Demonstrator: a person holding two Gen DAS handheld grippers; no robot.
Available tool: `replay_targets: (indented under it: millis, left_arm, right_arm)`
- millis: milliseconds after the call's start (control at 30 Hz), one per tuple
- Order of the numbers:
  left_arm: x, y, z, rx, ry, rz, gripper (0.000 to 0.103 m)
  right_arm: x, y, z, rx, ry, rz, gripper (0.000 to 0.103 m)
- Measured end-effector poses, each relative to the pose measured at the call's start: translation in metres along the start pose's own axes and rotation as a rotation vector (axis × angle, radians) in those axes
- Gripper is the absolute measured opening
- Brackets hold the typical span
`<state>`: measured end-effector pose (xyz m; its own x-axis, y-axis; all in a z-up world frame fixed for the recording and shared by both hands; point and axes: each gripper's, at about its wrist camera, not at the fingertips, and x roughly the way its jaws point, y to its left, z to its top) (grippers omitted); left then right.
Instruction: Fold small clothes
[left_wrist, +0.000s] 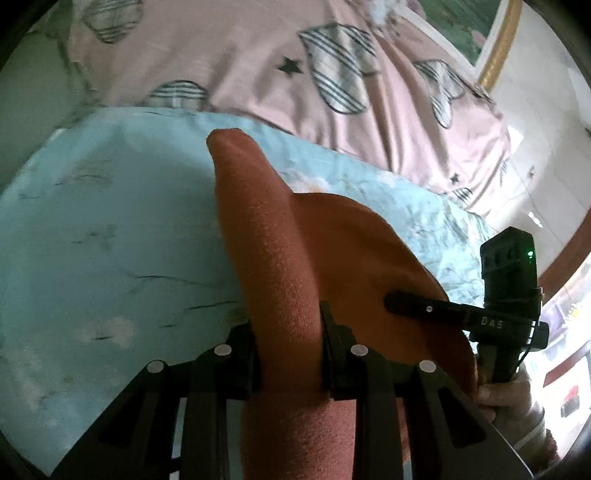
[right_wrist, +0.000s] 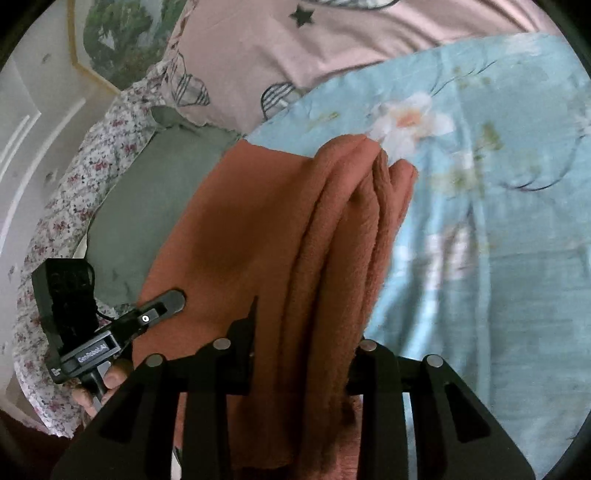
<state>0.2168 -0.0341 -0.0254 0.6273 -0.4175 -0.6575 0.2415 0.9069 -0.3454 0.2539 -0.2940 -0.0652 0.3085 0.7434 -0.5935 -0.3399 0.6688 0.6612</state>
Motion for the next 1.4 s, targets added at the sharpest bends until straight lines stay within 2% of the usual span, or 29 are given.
replay_targets:
  millis: [100,200,267,333,467,567,733,833,933,1033,1100,1167,1200,1233,1267,1333,1400]
  left_arm:
    - [-0.008,0.030,-0.005,-0.016,0.015,0.049,0.027]
    - [0.007,0.055,-0.020,-0.051,0.055,0.079,0.029]
    - [0.018,0.068,-0.029,-0.082,0.075,0.088,0.035]
    - [0.014,0.076,-0.034,-0.120,0.068,0.076,0.047]
    - [-0.019,0.080,-0.040,-0.120,0.025,0.093,0.052]
    - [-0.051,0.090,-0.047,-0.113,-0.005,0.127,0.055]
    - [-0.090,0.110,-0.058,-0.125,-0.035,0.224,0.055]
    - [-0.111,0.124,-0.060,-0.169,-0.093,0.312,0.055]
    - [-0.110,0.132,-0.058,-0.194,-0.068,0.250,0.055]
    - [-0.100,0.122,-0.058,-0.169,-0.048,0.202,0.055]
    - [-0.092,0.112,-0.058,-0.154,-0.039,0.160,0.055]
    - [-0.083,0.099,-0.057,-0.132,-0.029,0.113,0.055]
    - [-0.078,0.093,-0.056,-0.121,-0.028,0.095,0.054]
    - [-0.075,0.086,-0.056,-0.107,-0.030,0.075,0.053]
    - [-0.072,0.079,-0.055,-0.096,-0.032,0.055,0.053]
    - [-0.066,0.064,-0.055,-0.068,-0.032,-0.008,0.053]
    - [-0.059,0.054,-0.054,-0.048,-0.019,-0.020,0.053]
  right_arm:
    - [0.016,-0.004,-0.004,0.024,0.021,-0.050,0.034]
    - [0.015,-0.011,-0.009,0.066,0.031,-0.071,0.043]
    - [0.006,-0.011,-0.012,0.063,0.018,-0.112,0.050]
    - [-0.010,-0.010,-0.013,0.064,-0.010,-0.141,0.055]
    - [-0.048,-0.005,-0.015,0.052,-0.104,-0.188,0.057]
    - [-0.061,0.002,-0.013,0.026,-0.140,-0.161,0.057]
    - [-0.039,0.017,-0.003,-0.006,-0.105,-0.132,0.057]
    - [-0.017,0.009,0.004,0.013,-0.071,-0.140,0.057]
    - [-0.003,-0.001,0.009,0.040,-0.053,-0.142,0.057]
    - [0.006,-0.010,0.019,0.064,-0.054,-0.129,0.057]
    - [0.010,-0.015,0.029,0.090,-0.065,-0.090,0.056]
    - [0.012,-0.016,0.036,0.102,-0.069,-0.074,0.047]
    - [0.014,-0.015,0.041,0.102,-0.065,-0.080,0.025]
    - [0.013,-0.011,0.045,0.098,-0.065,-0.092,0.012]
    - [0.010,-0.008,0.046,0.093,-0.075,-0.089,0.012]
    - [-0.017,0.013,0.045,0.042,-0.158,-0.051,0.012]
    - [-0.039,0.025,0.038,0.004,-0.220,-0.059,0.012]
